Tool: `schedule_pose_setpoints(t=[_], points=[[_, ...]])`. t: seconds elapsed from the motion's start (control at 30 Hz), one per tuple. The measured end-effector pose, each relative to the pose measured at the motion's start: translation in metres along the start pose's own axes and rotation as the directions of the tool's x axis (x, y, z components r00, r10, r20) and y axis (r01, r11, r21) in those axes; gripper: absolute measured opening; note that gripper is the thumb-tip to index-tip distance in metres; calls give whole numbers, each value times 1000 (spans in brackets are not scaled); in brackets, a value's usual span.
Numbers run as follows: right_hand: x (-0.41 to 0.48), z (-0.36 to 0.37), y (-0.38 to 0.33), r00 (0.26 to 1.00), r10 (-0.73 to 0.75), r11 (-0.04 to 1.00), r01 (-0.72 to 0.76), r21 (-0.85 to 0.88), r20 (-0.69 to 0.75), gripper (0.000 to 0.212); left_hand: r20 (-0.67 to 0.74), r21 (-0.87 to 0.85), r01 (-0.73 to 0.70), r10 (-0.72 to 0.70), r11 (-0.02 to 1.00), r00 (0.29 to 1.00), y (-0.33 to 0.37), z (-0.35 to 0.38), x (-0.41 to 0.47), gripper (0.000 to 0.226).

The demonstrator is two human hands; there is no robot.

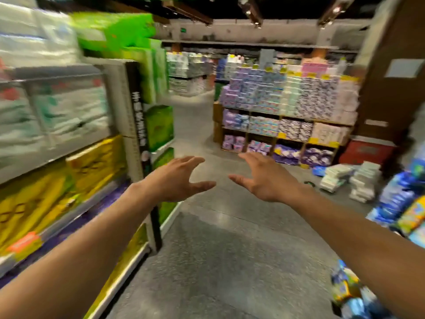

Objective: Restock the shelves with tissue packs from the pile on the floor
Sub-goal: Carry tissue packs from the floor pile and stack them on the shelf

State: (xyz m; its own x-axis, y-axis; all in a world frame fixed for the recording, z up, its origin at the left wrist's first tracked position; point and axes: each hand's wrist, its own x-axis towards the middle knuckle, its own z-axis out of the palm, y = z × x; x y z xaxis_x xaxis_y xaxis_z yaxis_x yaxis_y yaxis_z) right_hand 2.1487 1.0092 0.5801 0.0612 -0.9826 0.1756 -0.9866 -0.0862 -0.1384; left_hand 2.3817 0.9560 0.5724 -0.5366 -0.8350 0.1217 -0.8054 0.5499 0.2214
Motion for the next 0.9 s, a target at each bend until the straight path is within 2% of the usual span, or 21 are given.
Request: schedule_pose_setpoints(t=[0.2, 0.4, 0.6, 0.8, 0.9], points=[[4, 3, 147, 964, 262, 965, -262, -2, 55, 92, 60, -20, -220, 220, 975, 974, 85, 50, 140, 94], [55, 16, 286, 894, 447, 894, -445, -44, 28, 98, 113, -74, -428, 434, 901, 894, 148, 102, 305, 100], [106, 22, 416, 766, 641, 765, -642, 54, 39, 91, 228, -91, -607, 610, 789, 759, 220, 147, 479, 92], [139, 30, 554, 635, 773, 631, -766, 125, -12, 119, 286, -146, -702, 709, 697, 645, 314, 204, 629, 94], [163, 42, 638, 595, 803, 588, -795, 152, 8, 101, 303, -153, -719, 725, 678, 619, 362, 247, 705, 101]])
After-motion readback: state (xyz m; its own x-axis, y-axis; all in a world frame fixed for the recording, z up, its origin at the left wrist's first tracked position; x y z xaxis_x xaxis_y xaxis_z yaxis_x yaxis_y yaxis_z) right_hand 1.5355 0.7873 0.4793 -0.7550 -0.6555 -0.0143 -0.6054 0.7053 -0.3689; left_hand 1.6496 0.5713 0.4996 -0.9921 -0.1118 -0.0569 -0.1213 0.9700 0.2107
